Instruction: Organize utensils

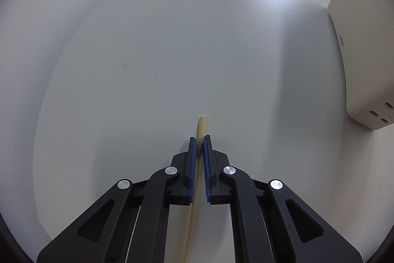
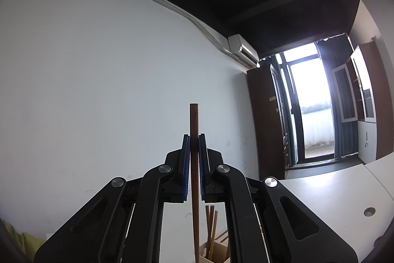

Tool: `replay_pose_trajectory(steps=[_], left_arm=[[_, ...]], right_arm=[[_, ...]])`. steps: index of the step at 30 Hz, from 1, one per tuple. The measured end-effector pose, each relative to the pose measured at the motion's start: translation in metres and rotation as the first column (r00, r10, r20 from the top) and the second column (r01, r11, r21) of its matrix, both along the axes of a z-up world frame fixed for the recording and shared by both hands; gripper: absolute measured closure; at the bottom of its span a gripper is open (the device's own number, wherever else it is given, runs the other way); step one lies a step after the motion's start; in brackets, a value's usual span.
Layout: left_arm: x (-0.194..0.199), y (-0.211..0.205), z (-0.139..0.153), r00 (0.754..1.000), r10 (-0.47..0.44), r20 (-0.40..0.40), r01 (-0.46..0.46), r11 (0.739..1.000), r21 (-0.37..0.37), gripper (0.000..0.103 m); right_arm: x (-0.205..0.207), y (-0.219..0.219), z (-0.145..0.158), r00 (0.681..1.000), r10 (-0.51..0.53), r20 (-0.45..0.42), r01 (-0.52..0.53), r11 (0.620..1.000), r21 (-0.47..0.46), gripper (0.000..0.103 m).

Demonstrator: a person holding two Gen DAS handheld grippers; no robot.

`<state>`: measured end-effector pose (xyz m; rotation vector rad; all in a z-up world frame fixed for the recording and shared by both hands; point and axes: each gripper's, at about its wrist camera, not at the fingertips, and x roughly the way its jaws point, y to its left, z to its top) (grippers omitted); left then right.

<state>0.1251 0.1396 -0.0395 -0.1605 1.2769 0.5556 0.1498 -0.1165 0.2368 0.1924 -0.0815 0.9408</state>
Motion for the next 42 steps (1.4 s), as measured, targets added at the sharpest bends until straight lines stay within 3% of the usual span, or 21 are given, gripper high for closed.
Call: replay_pose_trajectory(steps=[4, 8, 16, 18, 21, 27, 31, 36, 40, 42], left_arm=[[-0.003, -0.006, 0.001, 1.0, -0.008, 0.006, 0.008, 1.0, 0.008, 0.098], [-0.015, -0.01, 0.009, 0.997, -0.003, 0.079, 0.006, 0.999, -0.036, 0.099], [-0.044, -0.043, 0.06, 0.96, -0.06, 0.275, 0.077, 0.996, -0.05, 0.099], [-0.041, -0.034, 0.09, 0.942, -0.074, 0.328, 0.095, 0.994, -0.049, 0.099], [-0.049, -0.052, 0.117, 0.902, -0.104, 0.419, 0.125, 0.992, -0.024, 0.099], [-0.069, -0.099, 0.165, 0.786, -0.176, 0.593, 0.178, 0.982, 0.056, 0.099], [-0.078, -0.123, 0.184, 0.721, -0.228, 0.654, 0.213, 0.972, 0.104, 0.099], [-0.081, -0.113, 0.185, 0.65, -0.27, 0.711, 0.235, 0.96, 0.15, 0.099], [-0.052, -0.108, 0.188, 0.602, -0.283, 0.746, 0.239, 0.956, 0.17, 0.099], [-0.042, -0.11, 0.205, 0.571, -0.288, 0.769, 0.243, 0.954, 0.177, 0.099]], right_arm=[[0.001, 0.002, -0.001, 1.0, -0.003, -0.007, 0.003, 1.0, -0.013, 0.096], [0.005, 0.002, -0.001, 1.0, -0.019, -0.016, 0.018, 0.999, -0.03, 0.096], [0.018, 0.005, -0.008, 0.998, -0.053, -0.042, 0.05, 0.997, -0.065, 0.096], [0.019, 0.005, -0.007, 0.997, -0.06, -0.043, 0.057, 0.996, -0.068, 0.096], [0.019, 0.005, -0.007, 0.997, -0.067, -0.041, 0.064, 0.996, -0.07, 0.096], [0.014, 0.009, -0.013, 0.996, -0.079, -0.03, 0.076, 0.994, -0.074, 0.096], [0.013, 0.013, -0.017, 0.995, -0.093, -0.023, 0.091, 0.992, -0.087, 0.096], [0.014, 0.017, -0.021, 0.993, -0.115, -0.013, 0.113, 0.989, -0.094, 0.096], [0.011, 0.019, -0.023, 0.991, -0.137, 0.002, 0.137, 0.988, -0.078, 0.096], [0.01, 0.02, -0.023, 0.989, -0.147, 0.008, 0.148, 0.986, -0.074, 0.096]])
